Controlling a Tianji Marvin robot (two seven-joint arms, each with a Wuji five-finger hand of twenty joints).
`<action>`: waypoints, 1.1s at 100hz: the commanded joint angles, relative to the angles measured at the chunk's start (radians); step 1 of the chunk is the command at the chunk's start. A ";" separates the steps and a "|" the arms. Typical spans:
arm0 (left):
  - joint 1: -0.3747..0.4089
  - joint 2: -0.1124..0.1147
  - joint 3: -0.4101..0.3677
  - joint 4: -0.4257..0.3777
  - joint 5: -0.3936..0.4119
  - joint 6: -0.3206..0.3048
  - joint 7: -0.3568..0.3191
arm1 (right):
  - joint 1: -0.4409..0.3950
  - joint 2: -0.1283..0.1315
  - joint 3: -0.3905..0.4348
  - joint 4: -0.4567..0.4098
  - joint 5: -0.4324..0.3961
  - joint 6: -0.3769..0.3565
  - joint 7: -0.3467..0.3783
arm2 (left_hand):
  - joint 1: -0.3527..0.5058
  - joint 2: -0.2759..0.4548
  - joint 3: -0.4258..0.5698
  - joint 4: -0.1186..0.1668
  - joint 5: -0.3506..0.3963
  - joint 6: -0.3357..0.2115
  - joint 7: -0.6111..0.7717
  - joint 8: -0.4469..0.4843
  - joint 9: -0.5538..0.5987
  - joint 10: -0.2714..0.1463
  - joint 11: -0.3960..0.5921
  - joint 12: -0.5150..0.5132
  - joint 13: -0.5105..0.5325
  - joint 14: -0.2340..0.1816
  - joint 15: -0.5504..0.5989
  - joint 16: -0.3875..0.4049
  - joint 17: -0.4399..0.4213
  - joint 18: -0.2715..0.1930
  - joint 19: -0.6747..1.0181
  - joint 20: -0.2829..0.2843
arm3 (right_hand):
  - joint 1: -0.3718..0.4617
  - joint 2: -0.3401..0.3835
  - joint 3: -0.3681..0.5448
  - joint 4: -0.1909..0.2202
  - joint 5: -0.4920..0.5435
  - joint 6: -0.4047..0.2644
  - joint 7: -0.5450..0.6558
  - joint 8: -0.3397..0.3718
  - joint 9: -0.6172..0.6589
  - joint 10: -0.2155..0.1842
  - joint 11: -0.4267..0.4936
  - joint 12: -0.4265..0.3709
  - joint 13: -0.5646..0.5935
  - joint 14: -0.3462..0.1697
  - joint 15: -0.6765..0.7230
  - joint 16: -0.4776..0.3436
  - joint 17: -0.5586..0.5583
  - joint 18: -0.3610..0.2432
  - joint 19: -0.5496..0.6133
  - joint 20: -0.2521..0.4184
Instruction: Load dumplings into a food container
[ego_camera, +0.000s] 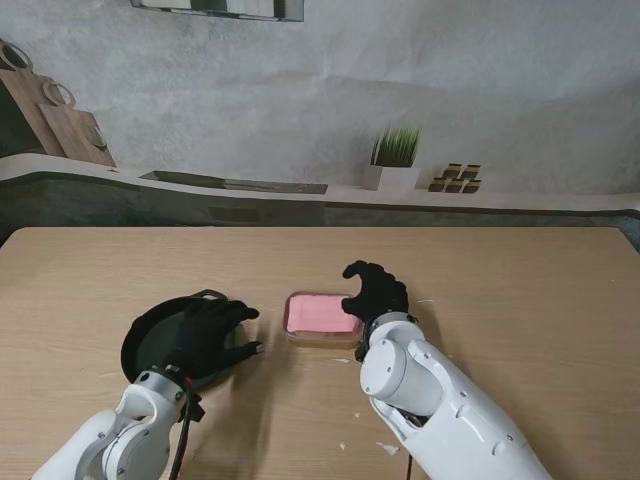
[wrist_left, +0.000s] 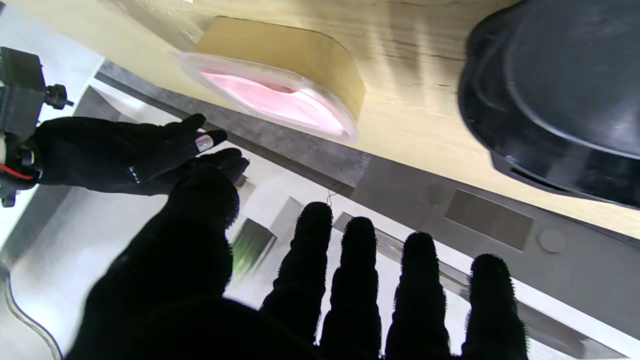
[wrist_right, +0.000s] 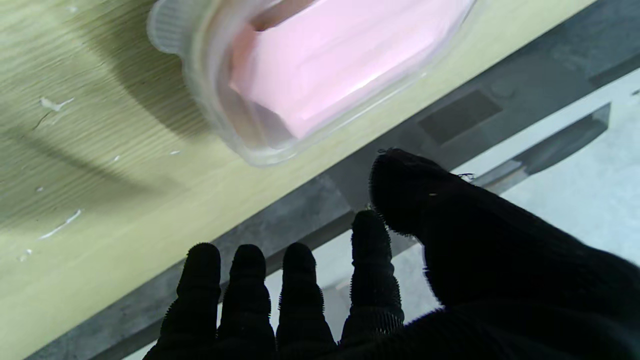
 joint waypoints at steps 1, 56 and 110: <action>-0.040 -0.005 0.032 0.001 0.016 0.015 -0.032 | -0.026 0.023 0.005 0.004 -0.039 -0.028 0.015 | -0.019 0.006 -0.014 0.022 -0.048 0.005 -0.022 -0.014 -0.047 -0.004 -0.019 -0.016 -0.033 -0.025 -0.024 -0.013 -0.013 0.010 -0.037 -0.017 | -0.054 -0.039 0.015 0.030 0.014 -0.061 0.000 -0.021 0.003 -0.037 0.020 0.004 0.003 -0.027 0.015 0.010 0.008 -0.011 -0.028 0.023; -0.326 0.002 0.292 0.211 0.051 0.169 -0.102 | -0.017 0.073 -0.007 0.081 -0.191 -0.187 0.062 | -0.045 -0.034 0.020 0.023 -0.123 -0.058 0.006 -0.011 -0.155 -0.022 -0.037 -0.046 -0.102 -0.047 -0.110 -0.053 -0.024 -0.007 -0.112 0.029 | -0.090 -0.110 -0.034 0.006 0.053 -0.127 -0.031 0.011 0.005 -0.053 0.047 0.013 0.001 -0.018 0.080 0.042 0.024 0.018 -0.023 0.022; -0.408 -0.003 0.361 0.302 0.019 0.200 -0.111 | 0.022 0.058 -0.057 0.144 -0.151 -0.138 0.059 | -0.033 0.010 0.007 0.021 -0.095 -0.094 0.038 0.002 -0.153 -0.030 -0.034 -0.040 -0.100 -0.046 -0.111 -0.040 -0.023 -0.008 -0.127 0.068 | -0.074 -0.057 0.010 0.021 0.077 -0.059 -0.007 0.056 0.003 -0.037 0.104 0.036 -0.003 -0.010 0.154 0.077 0.019 0.020 0.028 0.011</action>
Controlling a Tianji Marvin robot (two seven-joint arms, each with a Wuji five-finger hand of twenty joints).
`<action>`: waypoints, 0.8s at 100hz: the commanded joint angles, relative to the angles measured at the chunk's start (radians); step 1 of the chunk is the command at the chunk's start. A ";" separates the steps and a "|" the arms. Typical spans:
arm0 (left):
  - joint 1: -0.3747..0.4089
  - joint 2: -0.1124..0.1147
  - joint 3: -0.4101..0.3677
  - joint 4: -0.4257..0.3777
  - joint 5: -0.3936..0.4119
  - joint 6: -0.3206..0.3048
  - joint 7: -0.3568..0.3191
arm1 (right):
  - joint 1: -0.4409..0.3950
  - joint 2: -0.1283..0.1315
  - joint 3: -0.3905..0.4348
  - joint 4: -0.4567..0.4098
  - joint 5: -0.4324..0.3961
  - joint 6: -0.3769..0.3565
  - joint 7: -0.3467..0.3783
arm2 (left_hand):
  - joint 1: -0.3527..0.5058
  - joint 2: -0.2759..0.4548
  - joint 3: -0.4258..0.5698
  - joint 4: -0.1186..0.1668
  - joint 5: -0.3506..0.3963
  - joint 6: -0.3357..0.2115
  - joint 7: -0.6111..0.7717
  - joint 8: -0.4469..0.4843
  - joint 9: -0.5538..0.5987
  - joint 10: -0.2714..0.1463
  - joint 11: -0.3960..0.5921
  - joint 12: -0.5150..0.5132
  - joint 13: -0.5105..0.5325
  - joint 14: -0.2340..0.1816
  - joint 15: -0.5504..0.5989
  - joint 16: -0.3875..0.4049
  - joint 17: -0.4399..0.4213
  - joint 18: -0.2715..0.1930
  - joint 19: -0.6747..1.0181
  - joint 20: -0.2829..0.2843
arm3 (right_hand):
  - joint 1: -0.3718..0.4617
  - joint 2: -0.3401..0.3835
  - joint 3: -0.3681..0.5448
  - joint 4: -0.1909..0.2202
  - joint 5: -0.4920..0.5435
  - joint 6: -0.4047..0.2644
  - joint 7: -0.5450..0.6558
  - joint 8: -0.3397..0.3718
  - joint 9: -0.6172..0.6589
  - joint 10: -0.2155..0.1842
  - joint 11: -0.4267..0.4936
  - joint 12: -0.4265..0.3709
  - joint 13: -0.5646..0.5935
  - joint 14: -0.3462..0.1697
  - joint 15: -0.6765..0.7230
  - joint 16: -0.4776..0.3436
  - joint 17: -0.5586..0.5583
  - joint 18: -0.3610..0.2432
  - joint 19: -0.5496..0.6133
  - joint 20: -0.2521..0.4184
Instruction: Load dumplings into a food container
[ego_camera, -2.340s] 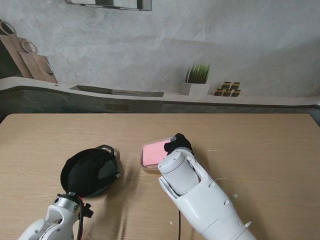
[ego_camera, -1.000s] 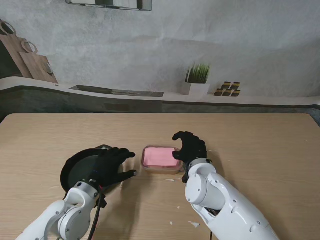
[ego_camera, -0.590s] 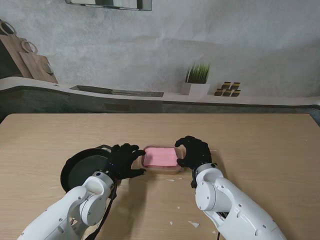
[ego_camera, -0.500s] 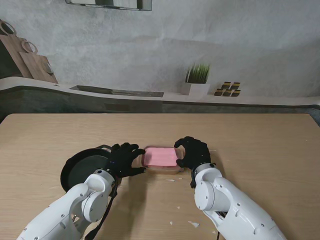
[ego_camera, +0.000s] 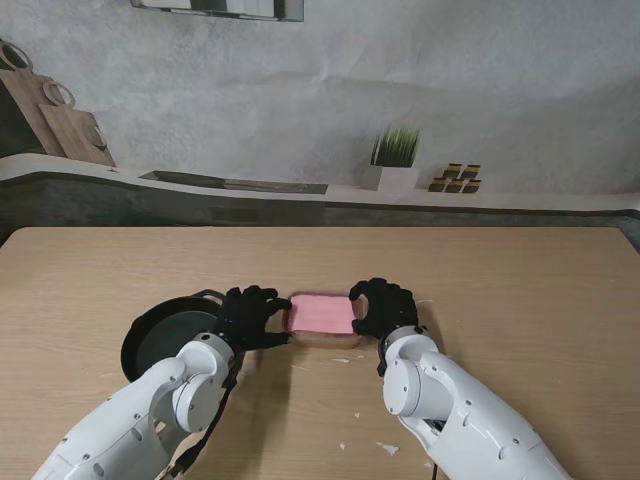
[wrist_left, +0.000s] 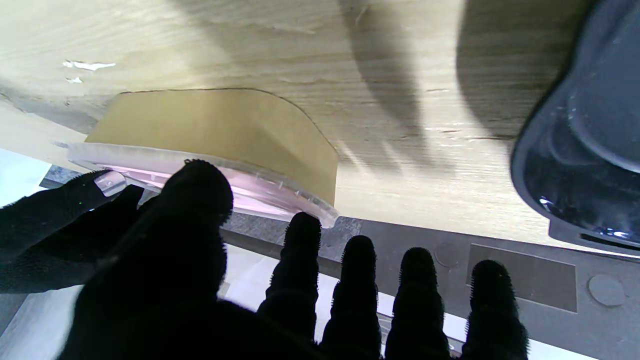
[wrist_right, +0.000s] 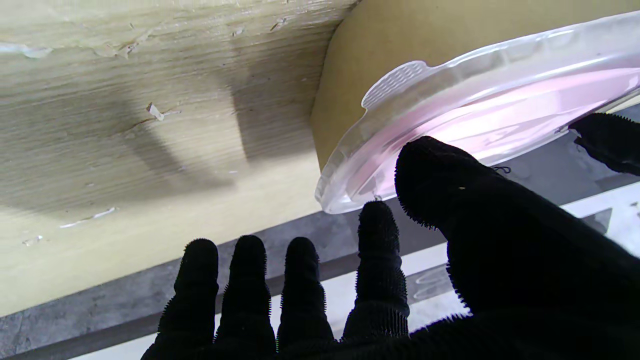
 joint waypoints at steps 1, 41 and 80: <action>-0.004 -0.004 0.002 0.002 -0.004 0.008 -0.022 | -0.005 -0.012 -0.008 0.010 0.003 0.006 0.012 | -0.009 0.040 -0.002 0.021 0.003 -0.020 0.016 0.009 -0.023 -0.030 -0.007 -0.003 -0.031 -0.022 -0.020 0.002 -0.013 -0.008 -0.042 0.028 | -0.016 0.008 0.021 0.021 0.001 0.013 0.011 0.020 -0.005 -0.015 0.025 0.009 -0.004 -0.010 0.012 0.011 -0.007 -0.005 0.016 0.010; 0.024 -0.013 -0.057 -0.024 -0.015 -0.041 0.034 | 0.008 -0.010 -0.028 0.039 -0.007 0.007 0.016 | 0.046 0.110 -0.052 0.025 0.030 -0.047 0.020 0.015 -0.023 -0.038 0.016 0.007 -0.029 -0.026 -0.003 0.009 -0.008 -0.014 -0.042 0.050 | -0.015 0.004 0.018 0.020 -0.007 0.005 0.015 0.021 -0.005 -0.014 0.039 0.013 -0.005 -0.007 0.022 0.015 -0.014 -0.007 0.034 -0.004; -0.064 0.004 0.050 0.036 0.044 0.021 -0.047 | 0.012 -0.012 -0.033 0.052 -0.002 0.002 0.012 | 0.008 0.005 0.042 0.021 0.018 -0.064 0.019 -0.004 -0.025 -0.047 -0.015 -0.003 -0.034 -0.032 -0.033 0.010 -0.009 -0.020 -0.053 0.060 | -0.014 -0.002 0.013 0.019 -0.008 0.000 0.021 0.025 -0.006 -0.013 0.051 0.017 -0.005 -0.007 0.029 0.018 -0.017 -0.006 0.044 -0.016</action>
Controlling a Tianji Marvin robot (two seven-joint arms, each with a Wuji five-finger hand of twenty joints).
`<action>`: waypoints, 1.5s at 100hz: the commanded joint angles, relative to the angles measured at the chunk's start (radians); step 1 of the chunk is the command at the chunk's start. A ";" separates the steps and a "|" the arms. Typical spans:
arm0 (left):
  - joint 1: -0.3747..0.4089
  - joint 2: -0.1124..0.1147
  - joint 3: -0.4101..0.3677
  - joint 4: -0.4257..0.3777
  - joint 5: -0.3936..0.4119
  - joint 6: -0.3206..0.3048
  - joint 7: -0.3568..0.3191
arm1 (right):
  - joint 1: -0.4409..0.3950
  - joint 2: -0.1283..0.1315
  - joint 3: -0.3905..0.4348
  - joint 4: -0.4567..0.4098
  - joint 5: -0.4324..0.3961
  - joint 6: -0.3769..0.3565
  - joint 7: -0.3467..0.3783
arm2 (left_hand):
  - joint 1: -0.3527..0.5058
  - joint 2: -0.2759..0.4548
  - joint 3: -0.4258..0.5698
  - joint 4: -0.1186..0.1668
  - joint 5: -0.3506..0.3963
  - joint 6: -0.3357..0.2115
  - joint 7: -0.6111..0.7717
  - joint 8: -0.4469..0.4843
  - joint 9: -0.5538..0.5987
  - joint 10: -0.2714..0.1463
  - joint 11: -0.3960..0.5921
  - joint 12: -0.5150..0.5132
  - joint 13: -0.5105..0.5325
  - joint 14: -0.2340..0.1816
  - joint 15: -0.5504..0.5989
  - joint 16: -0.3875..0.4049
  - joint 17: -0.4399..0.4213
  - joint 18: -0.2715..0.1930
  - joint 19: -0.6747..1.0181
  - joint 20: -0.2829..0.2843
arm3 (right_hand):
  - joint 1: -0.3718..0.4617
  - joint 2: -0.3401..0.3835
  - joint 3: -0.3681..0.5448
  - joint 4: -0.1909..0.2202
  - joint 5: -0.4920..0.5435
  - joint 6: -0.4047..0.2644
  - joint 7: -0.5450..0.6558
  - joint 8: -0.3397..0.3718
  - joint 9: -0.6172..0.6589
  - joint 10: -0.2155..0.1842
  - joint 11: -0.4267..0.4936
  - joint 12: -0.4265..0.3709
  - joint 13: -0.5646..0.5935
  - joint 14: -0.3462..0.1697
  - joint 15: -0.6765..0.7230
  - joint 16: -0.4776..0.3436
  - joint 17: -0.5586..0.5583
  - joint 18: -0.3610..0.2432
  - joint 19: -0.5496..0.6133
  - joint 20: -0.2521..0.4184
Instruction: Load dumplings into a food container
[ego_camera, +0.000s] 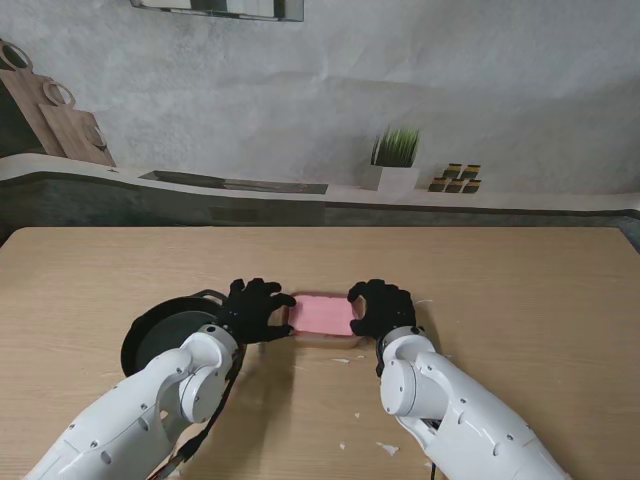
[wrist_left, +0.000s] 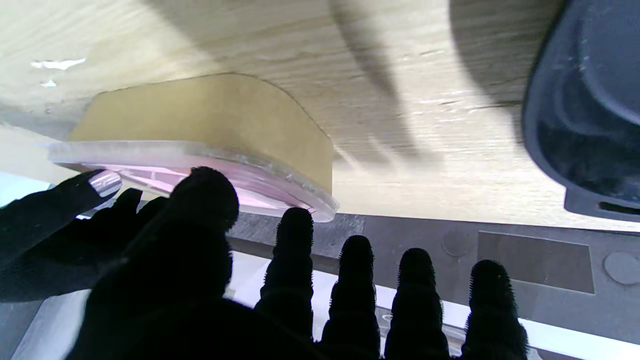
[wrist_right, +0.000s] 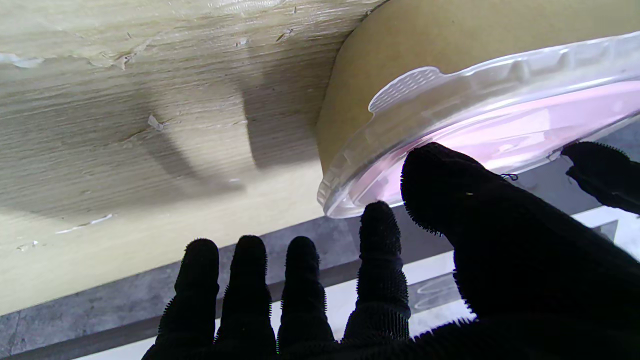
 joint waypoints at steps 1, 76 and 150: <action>-0.004 0.003 0.003 0.005 0.010 0.015 -0.042 | -0.011 -0.005 -0.007 0.015 0.002 -0.001 0.023 | -0.012 -0.032 0.050 0.021 -0.006 -0.002 0.008 -0.009 -0.025 -0.027 -0.016 -0.003 -0.033 -0.020 -0.023 0.010 -0.009 -0.014 -0.040 0.015 | 0.014 -0.013 -0.004 0.019 -0.008 0.003 0.008 0.014 -0.006 -0.013 0.021 0.006 -0.005 -0.007 0.015 0.012 -0.016 -0.007 0.019 -0.013; 0.004 0.021 -0.031 -0.018 0.079 -0.023 -0.073 | -0.003 0.003 -0.004 0.027 -0.028 -0.050 0.019 | -0.090 -0.024 -0.001 0.017 -0.109 0.040 -0.067 -0.044 -0.040 -0.021 -0.100 -0.032 -0.042 -0.018 -0.060 -0.009 -0.014 -0.006 -0.101 0.034 | 0.016 -0.034 -0.007 0.016 -0.092 0.052 0.014 -0.001 -0.007 -0.007 0.047 0.016 -0.007 -0.005 0.035 0.021 -0.016 -0.002 0.031 -0.036; 0.601 -0.042 -0.529 -0.403 -0.411 -0.379 0.060 | -0.467 0.045 0.390 -0.442 0.252 -0.542 0.155 | 0.009 0.094 -0.219 0.036 -0.104 0.135 -0.083 -0.064 -0.027 0.029 -0.037 -0.064 -0.025 0.010 -0.038 -0.064 0.017 -0.035 0.070 -0.151 | -0.225 0.232 -0.125 0.007 -0.108 0.198 -0.067 -0.137 -0.012 -0.022 0.193 0.068 0.077 -0.047 -0.046 -0.012 0.086 0.053 -0.147 -0.117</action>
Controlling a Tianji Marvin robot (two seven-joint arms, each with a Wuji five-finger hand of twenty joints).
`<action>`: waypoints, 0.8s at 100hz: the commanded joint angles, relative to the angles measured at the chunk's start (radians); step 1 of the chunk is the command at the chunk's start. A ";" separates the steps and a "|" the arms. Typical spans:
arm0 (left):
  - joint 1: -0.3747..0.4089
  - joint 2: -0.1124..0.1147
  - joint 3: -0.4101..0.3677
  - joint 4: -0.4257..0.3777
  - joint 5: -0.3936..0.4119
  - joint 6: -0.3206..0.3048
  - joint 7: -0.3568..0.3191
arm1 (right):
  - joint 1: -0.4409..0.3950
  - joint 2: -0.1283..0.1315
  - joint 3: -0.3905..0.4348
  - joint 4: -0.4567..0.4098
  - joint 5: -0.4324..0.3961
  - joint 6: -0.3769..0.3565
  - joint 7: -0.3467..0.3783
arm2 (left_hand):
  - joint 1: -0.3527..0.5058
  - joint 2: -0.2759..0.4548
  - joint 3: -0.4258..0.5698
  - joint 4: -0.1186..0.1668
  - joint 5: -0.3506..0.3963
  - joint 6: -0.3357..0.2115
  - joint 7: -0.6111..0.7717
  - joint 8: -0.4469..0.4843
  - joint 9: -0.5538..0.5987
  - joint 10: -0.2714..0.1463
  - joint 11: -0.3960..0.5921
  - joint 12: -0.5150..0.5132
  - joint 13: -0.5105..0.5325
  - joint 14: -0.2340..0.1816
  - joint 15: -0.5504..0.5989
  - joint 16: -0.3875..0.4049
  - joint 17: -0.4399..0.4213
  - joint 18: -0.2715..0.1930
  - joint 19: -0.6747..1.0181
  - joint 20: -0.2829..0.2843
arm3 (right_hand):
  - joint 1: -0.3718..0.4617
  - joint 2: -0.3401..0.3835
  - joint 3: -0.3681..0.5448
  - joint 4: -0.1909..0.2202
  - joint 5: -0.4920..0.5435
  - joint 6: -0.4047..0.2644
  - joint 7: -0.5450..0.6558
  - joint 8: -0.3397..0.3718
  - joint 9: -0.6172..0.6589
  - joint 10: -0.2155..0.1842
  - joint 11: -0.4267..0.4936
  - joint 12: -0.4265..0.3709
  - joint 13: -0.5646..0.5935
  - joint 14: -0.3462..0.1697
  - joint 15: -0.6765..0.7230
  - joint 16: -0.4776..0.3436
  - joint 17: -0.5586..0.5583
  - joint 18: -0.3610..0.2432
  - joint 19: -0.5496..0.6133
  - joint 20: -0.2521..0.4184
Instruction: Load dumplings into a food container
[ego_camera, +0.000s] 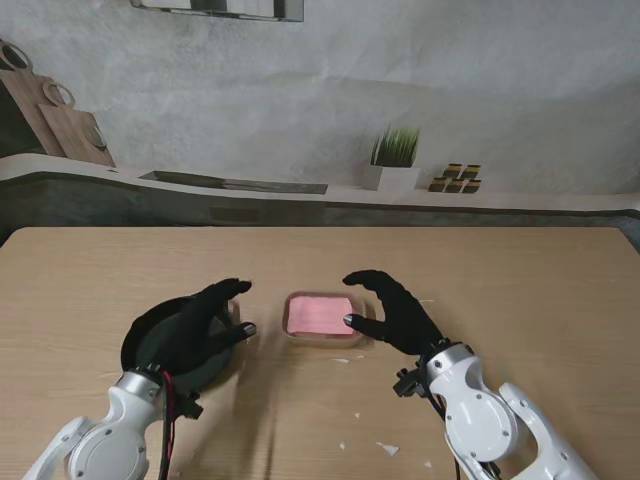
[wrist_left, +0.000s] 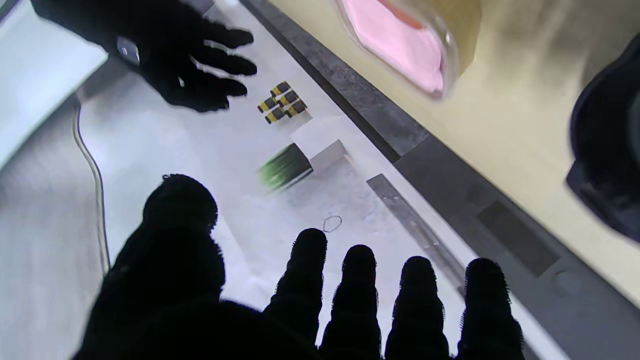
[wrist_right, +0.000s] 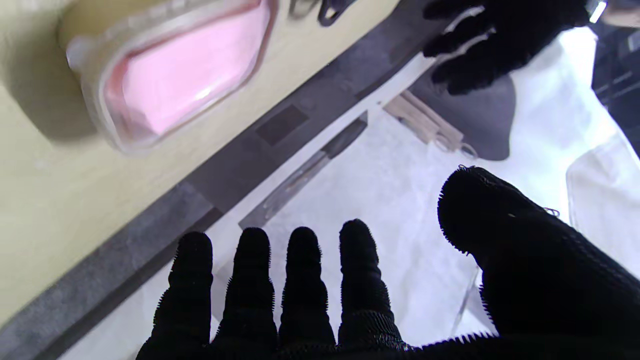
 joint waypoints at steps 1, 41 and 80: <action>0.043 -0.004 -0.004 0.002 0.047 -0.010 0.003 | -0.065 0.002 -0.007 -0.018 0.012 -0.011 0.017 | 0.012 0.021 -0.014 0.033 0.009 0.013 -0.006 -0.005 -0.007 0.008 0.051 0.036 -0.008 0.005 0.043 0.024 -0.007 0.008 0.065 -0.001 | -0.051 0.041 -0.014 0.008 0.012 -0.006 -0.009 -0.017 -0.012 -0.010 0.029 0.010 0.016 -0.016 -0.016 -0.011 0.002 0.003 -0.036 -0.012; 0.071 -0.010 0.015 0.058 0.009 -0.014 0.021 | -0.161 -0.019 -0.039 -0.002 -0.017 -0.027 -0.115 | 0.013 -0.018 0.041 0.034 0.022 0.032 -0.008 -0.003 -0.009 0.008 0.034 0.020 -0.020 -0.003 0.021 -0.013 -0.024 0.014 -0.003 -0.052 | -0.027 0.004 -0.012 0.006 0.076 -0.133 -0.067 -0.024 -0.014 0.007 0.018 -0.002 -0.002 0.014 -0.018 -0.010 -0.030 0.009 -0.096 0.043; 0.084 -0.011 0.011 0.060 0.028 -0.025 0.040 | -0.128 -0.024 -0.070 0.024 -0.007 -0.008 -0.124 | 0.001 -0.035 0.070 0.032 0.032 0.032 -0.005 -0.002 -0.007 0.013 0.042 0.022 -0.019 0.001 0.022 0.002 -0.029 0.021 -0.038 -0.002 | -0.024 0.006 -0.020 0.012 0.065 -0.134 -0.061 -0.018 -0.014 0.015 0.022 0.002 -0.006 0.022 -0.002 -0.003 -0.030 0.009 -0.098 0.063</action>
